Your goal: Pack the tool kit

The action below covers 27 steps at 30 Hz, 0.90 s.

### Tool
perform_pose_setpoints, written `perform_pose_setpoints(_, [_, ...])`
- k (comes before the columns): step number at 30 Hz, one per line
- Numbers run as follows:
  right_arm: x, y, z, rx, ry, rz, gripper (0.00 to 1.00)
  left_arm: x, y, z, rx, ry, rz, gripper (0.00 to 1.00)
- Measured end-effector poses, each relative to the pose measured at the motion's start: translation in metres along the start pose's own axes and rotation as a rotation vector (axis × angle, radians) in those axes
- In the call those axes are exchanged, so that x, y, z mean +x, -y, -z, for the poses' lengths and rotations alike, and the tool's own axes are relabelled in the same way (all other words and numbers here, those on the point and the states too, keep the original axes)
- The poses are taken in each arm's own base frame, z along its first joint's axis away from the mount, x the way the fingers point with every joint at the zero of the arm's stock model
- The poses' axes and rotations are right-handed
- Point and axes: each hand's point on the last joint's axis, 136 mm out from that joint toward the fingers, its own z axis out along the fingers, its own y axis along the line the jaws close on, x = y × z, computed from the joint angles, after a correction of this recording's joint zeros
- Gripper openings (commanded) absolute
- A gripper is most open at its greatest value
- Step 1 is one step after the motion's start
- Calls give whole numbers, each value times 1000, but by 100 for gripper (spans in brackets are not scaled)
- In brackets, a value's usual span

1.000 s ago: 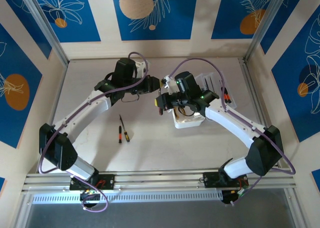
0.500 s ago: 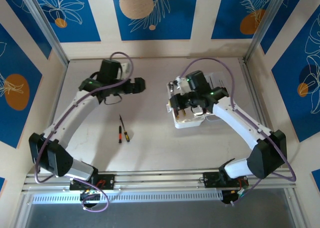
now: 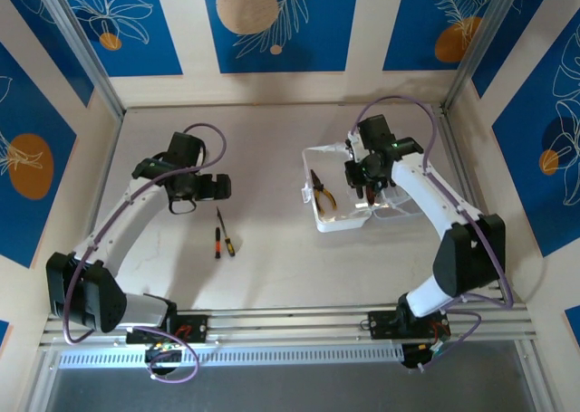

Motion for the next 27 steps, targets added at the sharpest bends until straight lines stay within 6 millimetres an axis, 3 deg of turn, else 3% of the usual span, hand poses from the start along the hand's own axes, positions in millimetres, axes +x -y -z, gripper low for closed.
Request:
perform_pose_setpoints(6, [6, 15, -33, 71, -89, 1, 0, -1, 1, 0, 4, 1, 0, 100])
perform_pose_setpoints(11, [6, 25, -47, 117, -121, -11, 0, 0, 2, -3, 8, -6, 0, 100])
perform_pose_setpoints(12, [5, 27, -48, 124, -123, -12, 4, 0, 2, -3, 9, -8, 0, 100])
perform_pose_setpoints(18, [-8, 28, -46, 137, -99, -14, 29, 1, 2, -7, 9, -19, 0, 100])
perform_pose_setpoints(27, [-26, 25, -27, 126, -52, -9, 41, 2, 5, -9, 23, -29, 0, 100])
